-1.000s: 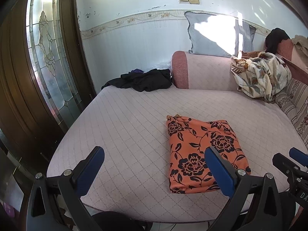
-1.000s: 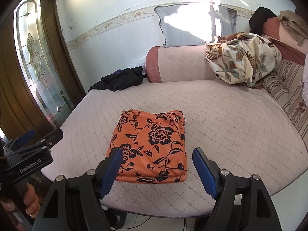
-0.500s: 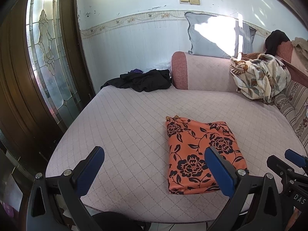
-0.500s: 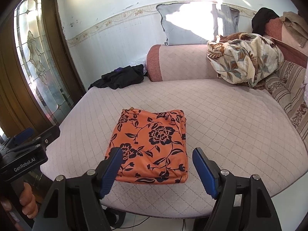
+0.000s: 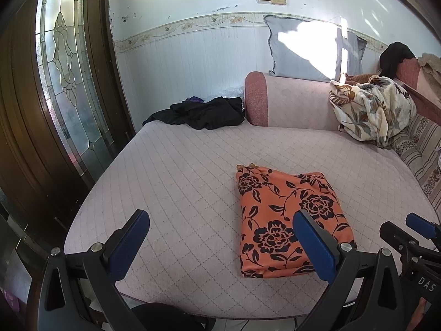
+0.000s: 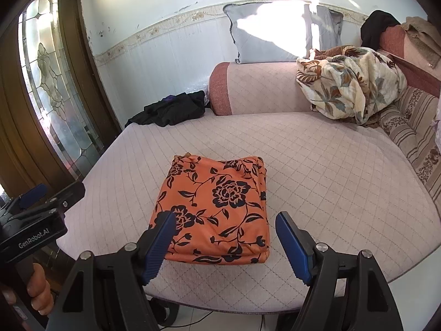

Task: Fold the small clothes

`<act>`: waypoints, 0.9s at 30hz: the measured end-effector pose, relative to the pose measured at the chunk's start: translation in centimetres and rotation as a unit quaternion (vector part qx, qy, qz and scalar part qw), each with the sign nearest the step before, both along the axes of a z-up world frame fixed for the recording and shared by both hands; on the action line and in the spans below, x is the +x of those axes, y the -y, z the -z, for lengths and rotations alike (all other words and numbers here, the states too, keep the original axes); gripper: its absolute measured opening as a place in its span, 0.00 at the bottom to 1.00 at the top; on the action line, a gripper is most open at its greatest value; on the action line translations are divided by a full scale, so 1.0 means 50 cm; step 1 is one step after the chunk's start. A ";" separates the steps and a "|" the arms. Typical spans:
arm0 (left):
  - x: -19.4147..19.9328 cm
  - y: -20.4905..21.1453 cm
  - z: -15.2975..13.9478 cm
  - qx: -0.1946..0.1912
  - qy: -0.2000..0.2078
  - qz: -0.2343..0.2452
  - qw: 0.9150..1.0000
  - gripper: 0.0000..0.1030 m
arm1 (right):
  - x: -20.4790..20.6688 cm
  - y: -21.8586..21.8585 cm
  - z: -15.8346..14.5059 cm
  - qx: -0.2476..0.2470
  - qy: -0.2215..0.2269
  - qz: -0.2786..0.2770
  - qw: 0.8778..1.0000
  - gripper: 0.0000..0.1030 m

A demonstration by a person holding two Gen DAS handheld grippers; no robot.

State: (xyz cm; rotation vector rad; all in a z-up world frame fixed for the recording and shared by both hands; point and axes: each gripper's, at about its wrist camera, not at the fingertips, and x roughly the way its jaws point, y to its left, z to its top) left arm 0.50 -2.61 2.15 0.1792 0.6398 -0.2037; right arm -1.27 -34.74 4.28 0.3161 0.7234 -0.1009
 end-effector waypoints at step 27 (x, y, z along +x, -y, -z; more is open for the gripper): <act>0.014 -0.014 0.013 -0.004 -0.003 -0.007 1.000 1.00 | 0.012 -0.017 0.010 -0.001 -0.001 -0.008 1.000 0.76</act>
